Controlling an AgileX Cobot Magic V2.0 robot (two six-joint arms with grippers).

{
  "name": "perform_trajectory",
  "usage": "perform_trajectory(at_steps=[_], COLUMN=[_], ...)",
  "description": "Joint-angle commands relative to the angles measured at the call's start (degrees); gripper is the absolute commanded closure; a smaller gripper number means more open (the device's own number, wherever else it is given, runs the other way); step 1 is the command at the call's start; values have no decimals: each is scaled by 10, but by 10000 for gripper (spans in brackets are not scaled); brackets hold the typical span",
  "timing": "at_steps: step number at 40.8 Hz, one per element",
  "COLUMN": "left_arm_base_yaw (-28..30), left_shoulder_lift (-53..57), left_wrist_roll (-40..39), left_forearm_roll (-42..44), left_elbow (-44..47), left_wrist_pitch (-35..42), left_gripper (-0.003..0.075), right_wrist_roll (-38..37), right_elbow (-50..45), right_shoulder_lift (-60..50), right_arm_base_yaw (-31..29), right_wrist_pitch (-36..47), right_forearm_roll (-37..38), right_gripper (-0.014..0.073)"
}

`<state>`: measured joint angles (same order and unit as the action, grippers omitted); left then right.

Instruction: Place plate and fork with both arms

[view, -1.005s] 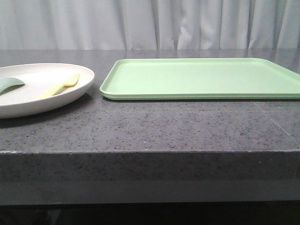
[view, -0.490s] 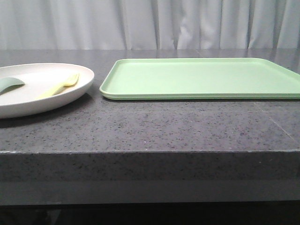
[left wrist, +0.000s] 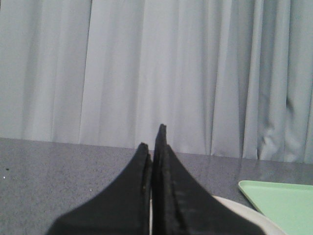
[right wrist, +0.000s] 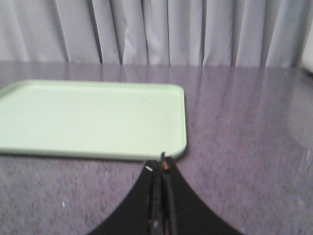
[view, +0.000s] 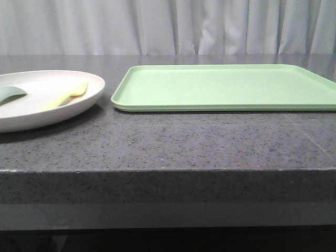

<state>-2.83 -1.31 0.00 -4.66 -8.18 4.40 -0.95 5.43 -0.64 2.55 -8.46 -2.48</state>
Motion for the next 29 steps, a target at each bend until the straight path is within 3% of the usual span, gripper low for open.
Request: perform_trajectory(at_steps=[1,6,14,29], left_arm_base_yaw=[0,0,0,0], left_shoulder_lift=[-51,-130,-261,-317], left_wrist_roll=[-4,-4,-4,-4], left_forearm_roll=[15,36,36,36], left_elbow=[-71,-141,-224,-238], left_wrist_pitch=[13,-14,-38,-33], left_gripper=[738,738,738,738], right_wrist_roll=[-15,-45,-17,4], right_elbow=[77,158,245,263], right_shoulder_lift=[12,76,198,301], right_arm_base_yaw=[0,0,0,0], right_wrist_pitch=[38,1,-58,-54], right_forearm_roll=[-4,-45,-23,-8], right_gripper=[651,652,652,652])
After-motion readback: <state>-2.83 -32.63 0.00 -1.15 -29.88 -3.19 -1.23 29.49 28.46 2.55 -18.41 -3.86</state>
